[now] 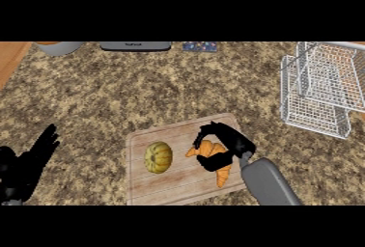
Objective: Pick the croissant from the cutting board and place it in the tiered basket
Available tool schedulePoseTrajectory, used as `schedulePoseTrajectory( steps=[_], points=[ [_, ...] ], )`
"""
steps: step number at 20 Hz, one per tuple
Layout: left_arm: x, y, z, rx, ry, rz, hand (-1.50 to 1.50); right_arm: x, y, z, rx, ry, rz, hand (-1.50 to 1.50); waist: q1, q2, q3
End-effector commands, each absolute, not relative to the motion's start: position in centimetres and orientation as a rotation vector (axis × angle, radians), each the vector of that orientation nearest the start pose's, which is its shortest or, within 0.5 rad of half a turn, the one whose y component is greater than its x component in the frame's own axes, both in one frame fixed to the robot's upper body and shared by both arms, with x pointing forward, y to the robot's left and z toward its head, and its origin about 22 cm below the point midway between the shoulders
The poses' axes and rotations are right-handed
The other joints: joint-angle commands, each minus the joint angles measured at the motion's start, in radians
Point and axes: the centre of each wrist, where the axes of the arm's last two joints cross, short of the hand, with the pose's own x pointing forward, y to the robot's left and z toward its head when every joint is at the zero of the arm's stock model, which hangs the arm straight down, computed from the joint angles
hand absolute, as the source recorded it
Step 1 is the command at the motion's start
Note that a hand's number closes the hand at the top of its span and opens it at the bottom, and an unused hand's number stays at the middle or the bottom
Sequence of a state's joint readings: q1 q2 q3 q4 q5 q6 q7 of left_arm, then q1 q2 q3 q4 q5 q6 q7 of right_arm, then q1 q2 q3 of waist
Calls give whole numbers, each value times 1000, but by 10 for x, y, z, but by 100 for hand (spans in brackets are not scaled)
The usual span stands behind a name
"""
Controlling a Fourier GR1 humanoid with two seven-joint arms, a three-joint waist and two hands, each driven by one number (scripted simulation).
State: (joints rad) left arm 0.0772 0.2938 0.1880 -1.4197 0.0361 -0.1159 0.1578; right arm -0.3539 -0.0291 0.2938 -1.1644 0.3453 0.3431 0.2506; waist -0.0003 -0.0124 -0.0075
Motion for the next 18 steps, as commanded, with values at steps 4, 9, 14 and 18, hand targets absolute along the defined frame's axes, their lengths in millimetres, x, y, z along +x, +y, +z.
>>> schedulePoseTrajectory(
  steps=[4, 9, 14, 18],
  points=[
    [205, 357, -27, 281, -1186, -61, 0, 295, -149, -3, 30, -1145, 868, 150, 1, 11, 7],
    [224, 349, -12, 276, -1206, -62, 0, 298, -155, 21, -238, -1175, 803, 150, -2, 10, 7],
    [218, 357, -19, 284, -1161, -70, 0, 302, -83, 69, -774, -1198, 821, 150, 4, -13, -4],
    [212, 358, -24, 276, -1166, -61, 0, 284, -53, 100, -995, -1245, 684, 150, -1, -11, 2]
  ],
)
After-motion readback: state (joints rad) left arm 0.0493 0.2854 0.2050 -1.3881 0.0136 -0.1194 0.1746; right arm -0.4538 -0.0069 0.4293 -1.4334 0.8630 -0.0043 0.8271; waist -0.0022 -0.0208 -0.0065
